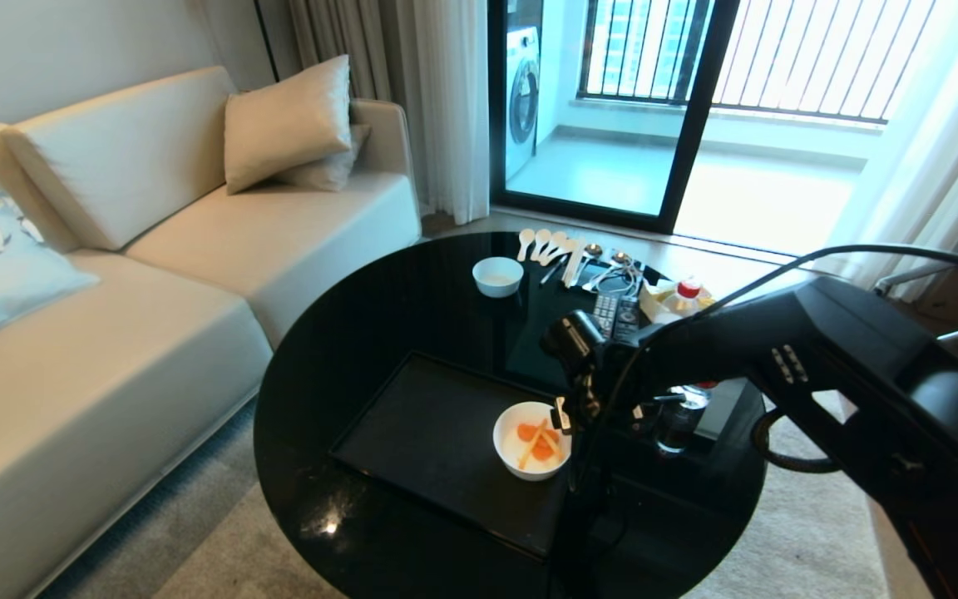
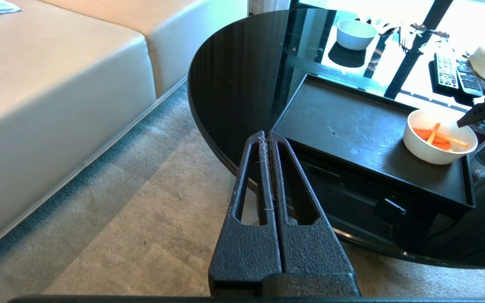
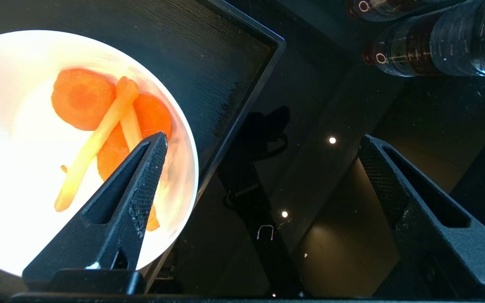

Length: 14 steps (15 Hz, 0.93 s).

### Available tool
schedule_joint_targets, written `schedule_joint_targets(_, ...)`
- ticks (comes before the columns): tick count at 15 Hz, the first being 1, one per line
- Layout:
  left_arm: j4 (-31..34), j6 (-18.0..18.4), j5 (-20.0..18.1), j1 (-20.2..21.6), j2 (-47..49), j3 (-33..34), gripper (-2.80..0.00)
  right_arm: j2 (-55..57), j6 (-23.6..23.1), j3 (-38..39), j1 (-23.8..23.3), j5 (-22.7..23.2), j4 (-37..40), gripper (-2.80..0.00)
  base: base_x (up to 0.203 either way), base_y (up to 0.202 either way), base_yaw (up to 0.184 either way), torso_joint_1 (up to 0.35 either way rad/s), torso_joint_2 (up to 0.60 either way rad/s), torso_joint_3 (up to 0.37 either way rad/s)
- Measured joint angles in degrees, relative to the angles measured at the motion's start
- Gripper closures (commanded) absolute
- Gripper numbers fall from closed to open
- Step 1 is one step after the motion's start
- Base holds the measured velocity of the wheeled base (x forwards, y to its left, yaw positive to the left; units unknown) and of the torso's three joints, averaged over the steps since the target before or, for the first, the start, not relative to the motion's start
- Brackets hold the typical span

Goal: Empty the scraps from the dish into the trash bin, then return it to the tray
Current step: Pick up the bowl with leftover food

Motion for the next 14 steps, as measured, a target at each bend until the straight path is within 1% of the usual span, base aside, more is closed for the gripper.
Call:
schedule_joint_targets(2, 0.0, 0.0, 0.0, 0.0, 0.0, 0.0, 0.00, 0.7, -0.3, 0.0, -0.1, -0.1, -1.7, -2.80, 0.000, 0.000, 0.000, 0.000, 0.00, 0.000)
schedule_joint_targets(6, 0.0, 0.0, 0.0, 0.0, 0.0, 0.0, 0.00, 2.1, -2.4, -0.1, 0.0, -0.2, -5.4, -2.80, 0.000, 0.000, 0.000, 0.000, 0.00, 0.000)
schedule_joint_targets(11, 0.0, 0.0, 0.0, 0.0, 0.0, 0.0, 0.00, 3.6, -4.6, -0.2, -0.1, -0.3, -7.8, -2.80, 0.000, 0.000, 0.000, 0.000, 0.00, 0.000)
schedule_joint_targets(12, 0.0, 0.0, 0.0, 0.0, 0.0, 0.0, 0.00, 3.8, -5.0, -0.2, -0.1, -0.3, -8.2, 0.00, 0.000, 0.000, 0.000, 0.000, 0.00, 0.000)
schedule_joint_targets(14, 0.0, 0.0, 0.0, 0.0, 0.0, 0.0, 0.00, 4.3, -5.2, -0.6, -0.1, -0.3, -8.3, 0.00, 0.000, 0.000, 0.000, 0.000, 0.00, 0.000)
